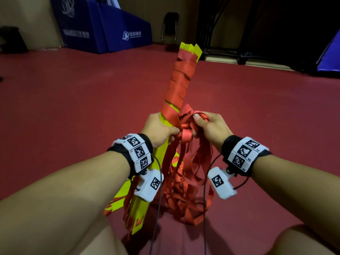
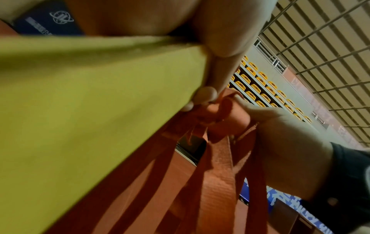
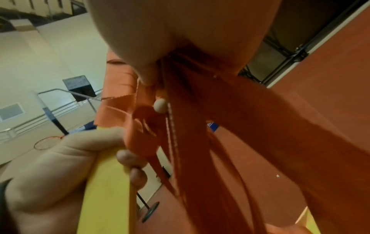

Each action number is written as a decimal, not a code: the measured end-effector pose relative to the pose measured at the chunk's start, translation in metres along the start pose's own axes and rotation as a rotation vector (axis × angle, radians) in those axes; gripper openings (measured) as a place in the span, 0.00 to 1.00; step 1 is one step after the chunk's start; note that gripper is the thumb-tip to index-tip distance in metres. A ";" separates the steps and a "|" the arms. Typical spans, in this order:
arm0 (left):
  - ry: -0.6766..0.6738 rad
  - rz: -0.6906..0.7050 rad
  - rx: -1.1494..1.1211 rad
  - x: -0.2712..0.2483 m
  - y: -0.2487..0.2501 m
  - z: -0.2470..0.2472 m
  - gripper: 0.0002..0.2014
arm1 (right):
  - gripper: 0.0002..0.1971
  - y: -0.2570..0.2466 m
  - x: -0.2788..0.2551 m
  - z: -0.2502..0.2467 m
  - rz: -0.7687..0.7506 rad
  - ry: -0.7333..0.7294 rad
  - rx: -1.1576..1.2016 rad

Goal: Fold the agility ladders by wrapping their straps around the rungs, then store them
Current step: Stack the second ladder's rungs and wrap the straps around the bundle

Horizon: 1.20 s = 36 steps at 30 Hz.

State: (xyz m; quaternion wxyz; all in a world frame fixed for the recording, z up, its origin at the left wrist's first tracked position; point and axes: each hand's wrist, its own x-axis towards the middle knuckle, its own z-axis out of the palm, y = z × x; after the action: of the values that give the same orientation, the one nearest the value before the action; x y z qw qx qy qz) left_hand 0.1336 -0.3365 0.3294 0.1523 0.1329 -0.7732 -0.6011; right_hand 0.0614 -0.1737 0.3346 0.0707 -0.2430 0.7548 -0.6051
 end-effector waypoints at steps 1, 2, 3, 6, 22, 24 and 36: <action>0.030 -0.010 0.024 0.002 -0.001 -0.001 0.07 | 0.14 0.000 0.001 0.000 -0.005 0.005 0.020; 0.059 -0.017 0.056 0.002 -0.001 -0.002 0.06 | 0.14 0.001 0.001 0.000 0.004 0.002 0.043; 0.092 -0.020 0.090 0.003 -0.001 -0.004 0.08 | 0.15 0.001 0.000 0.001 0.020 -0.009 0.071; 0.155 -0.031 0.086 0.003 0.001 -0.007 0.09 | 0.17 0.000 0.001 0.003 0.083 0.014 0.104; -0.048 -0.139 0.174 -0.001 -0.013 0.000 0.36 | 0.20 -0.010 0.010 -0.005 0.217 0.231 0.482; -0.022 -0.163 0.231 -0.003 -0.010 -0.002 0.25 | 0.20 -0.011 0.013 -0.011 0.230 0.275 0.543; 0.077 -0.155 0.112 0.005 -0.006 0.000 0.05 | 0.14 0.006 0.008 -0.007 0.337 0.112 -0.075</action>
State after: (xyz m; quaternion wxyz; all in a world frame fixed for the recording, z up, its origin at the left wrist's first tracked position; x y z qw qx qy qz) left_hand 0.1295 -0.3395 0.3240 0.1272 0.2235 -0.7866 -0.5614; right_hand 0.0500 -0.1698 0.3318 0.1199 -0.0815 0.8096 -0.5688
